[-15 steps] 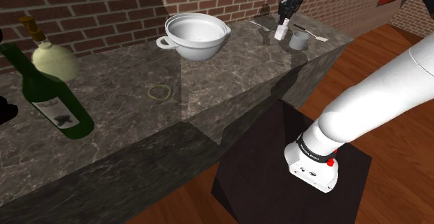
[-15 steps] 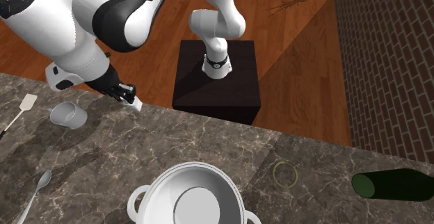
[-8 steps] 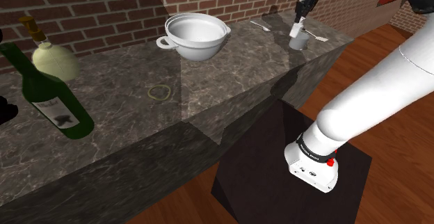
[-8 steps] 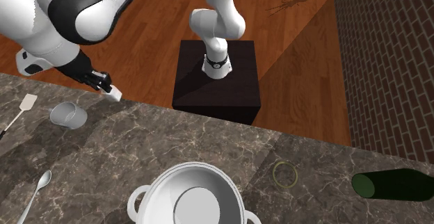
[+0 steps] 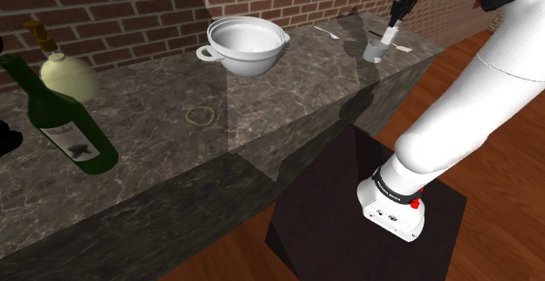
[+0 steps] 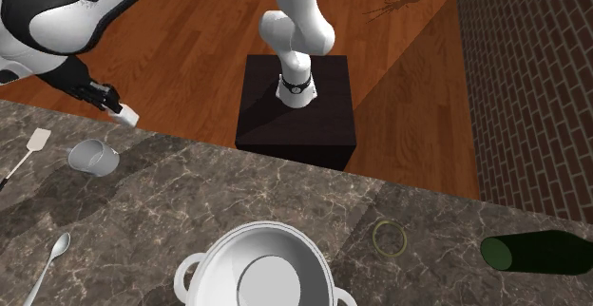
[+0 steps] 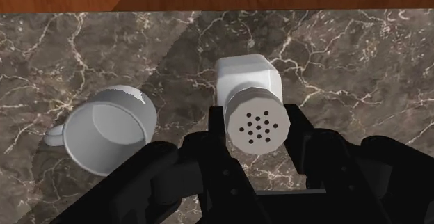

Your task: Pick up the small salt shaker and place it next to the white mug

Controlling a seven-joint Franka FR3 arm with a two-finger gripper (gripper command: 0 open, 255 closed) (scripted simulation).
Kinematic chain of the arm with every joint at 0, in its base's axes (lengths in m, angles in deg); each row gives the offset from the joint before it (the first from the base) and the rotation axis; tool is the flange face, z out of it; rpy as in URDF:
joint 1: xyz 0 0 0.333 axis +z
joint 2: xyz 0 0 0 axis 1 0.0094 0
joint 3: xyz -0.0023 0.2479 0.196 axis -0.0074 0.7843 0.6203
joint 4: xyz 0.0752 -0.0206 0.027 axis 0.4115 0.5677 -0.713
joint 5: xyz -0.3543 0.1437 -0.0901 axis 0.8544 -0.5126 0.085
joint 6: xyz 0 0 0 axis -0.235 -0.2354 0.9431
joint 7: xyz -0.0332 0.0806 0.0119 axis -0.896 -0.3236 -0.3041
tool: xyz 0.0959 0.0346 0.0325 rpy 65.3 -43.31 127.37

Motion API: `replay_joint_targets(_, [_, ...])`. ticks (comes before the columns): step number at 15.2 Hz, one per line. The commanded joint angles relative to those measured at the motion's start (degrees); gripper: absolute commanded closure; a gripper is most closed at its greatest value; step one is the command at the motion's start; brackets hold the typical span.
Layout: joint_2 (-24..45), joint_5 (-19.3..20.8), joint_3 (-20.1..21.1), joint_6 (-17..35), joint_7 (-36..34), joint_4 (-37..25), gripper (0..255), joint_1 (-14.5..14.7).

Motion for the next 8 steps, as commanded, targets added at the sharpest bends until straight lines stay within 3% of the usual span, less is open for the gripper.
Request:
replay_joint_targets(1, [4.0,-2.6,-1.6,-0.9,4.3,-4.1,255,-2.3])
replay_joint_targets(8, [18.3,-11.8,-3.4,-6.3,16.1,-20.3,255,-13.4])
